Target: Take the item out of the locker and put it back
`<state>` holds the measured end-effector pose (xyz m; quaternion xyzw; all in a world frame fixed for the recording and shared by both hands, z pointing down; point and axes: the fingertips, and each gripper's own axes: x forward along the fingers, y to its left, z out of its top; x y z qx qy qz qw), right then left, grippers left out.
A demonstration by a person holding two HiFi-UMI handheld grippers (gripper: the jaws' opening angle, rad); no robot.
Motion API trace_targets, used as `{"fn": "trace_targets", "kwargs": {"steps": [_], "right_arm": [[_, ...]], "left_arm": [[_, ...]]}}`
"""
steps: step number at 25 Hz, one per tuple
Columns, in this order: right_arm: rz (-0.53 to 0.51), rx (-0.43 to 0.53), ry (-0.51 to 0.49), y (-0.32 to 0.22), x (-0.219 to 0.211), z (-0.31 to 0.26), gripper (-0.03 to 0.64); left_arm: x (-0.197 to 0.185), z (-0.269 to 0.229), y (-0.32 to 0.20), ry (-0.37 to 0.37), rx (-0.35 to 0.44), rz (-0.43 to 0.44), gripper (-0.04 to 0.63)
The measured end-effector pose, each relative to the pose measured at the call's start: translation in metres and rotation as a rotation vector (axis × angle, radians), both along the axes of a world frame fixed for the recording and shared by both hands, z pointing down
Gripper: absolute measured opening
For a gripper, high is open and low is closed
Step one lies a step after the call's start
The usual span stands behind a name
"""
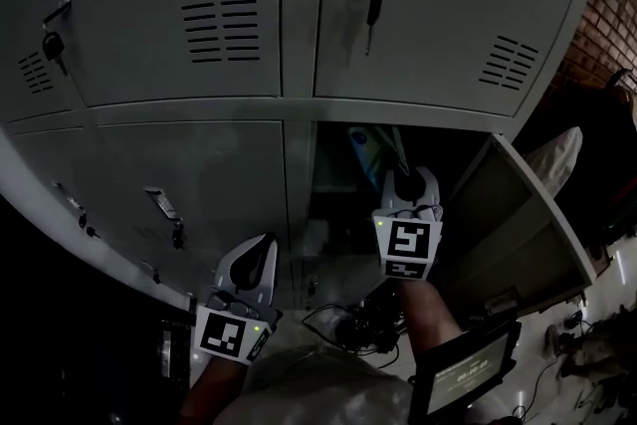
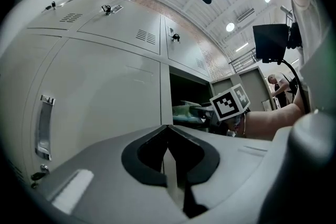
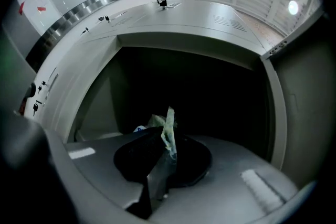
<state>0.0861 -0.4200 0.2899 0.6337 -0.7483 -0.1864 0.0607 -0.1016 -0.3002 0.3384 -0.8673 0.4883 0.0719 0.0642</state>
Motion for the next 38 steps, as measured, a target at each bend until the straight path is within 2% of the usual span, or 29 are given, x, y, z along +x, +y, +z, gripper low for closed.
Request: {"fn": "trace_targets", "kwargs": {"steps": [3, 5, 7, 9, 13, 16, 20, 24, 29, 31, 32, 33, 38], "right_arm": [[0.027, -0.012, 0.026, -0.011, -0.004, 0.003, 0.014], [0.027, -0.057, 0.025, -0.02, -0.007, 0.013, 0.024], [0.02, -0.1, 0.021, -0.027, -0.01, 0.02, 0.113], [0.025, -0.097, 0.041, -0.029, -0.013, 0.021, 0.167], [0.026, -0.074, 0.045, -0.033, -0.016, 0.018, 0.192], [-0.01, -0.047, 0.005, -0.03, -0.02, 0.012, 0.288], [-0.02, 0.003, -0.021, -0.015, -0.021, -0.001, 0.295], [-0.05, 0.006, -0.081, 0.011, -0.021, -0.005, 0.295], [-0.108, 0.081, -0.153, 0.075, -0.02, -0.027, 0.256], [-0.13, 0.093, -0.17, 0.103, -0.02, -0.029, 0.184], [-0.136, 0.091, -0.168, 0.117, -0.021, -0.027, 0.123], [-0.137, 0.087, -0.157, 0.129, -0.022, -0.024, 0.009], [-0.11, 0.063, -0.108, 0.179, -0.023, -0.006, -0.002]], "left_arm": [[-0.003, 0.002, -0.001, -0.008, -0.003, 0.008, -0.029], [-0.005, 0.003, -0.002, -0.025, 0.0, 0.016, -0.029], [-0.007, 0.003, -0.004, -0.039, 0.004, 0.02, -0.029], [-0.011, 0.004, -0.006, -0.034, -0.002, 0.017, -0.029], [-0.018, 0.005, -0.01, 0.016, -0.007, 0.019, -0.02], [-0.021, 0.006, -0.014, 0.046, -0.025, 0.017, -0.02], [-0.022, 0.005, -0.018, 0.067, -0.032, 0.021, -0.02], [-0.017, 0.004, -0.014, 0.059, -0.03, 0.046, -0.02], [-0.009, -0.001, 0.004, 0.046, -0.018, 0.088, -0.02], [-0.007, -0.001, 0.015, 0.045, -0.016, 0.109, -0.02], [-0.006, 0.0, 0.021, 0.047, -0.02, 0.12, -0.02], [-0.005, 0.002, 0.027, 0.051, -0.026, 0.132, -0.02], [0.004, 0.009, 0.061, 0.053, -0.042, 0.166, -0.02]]}}
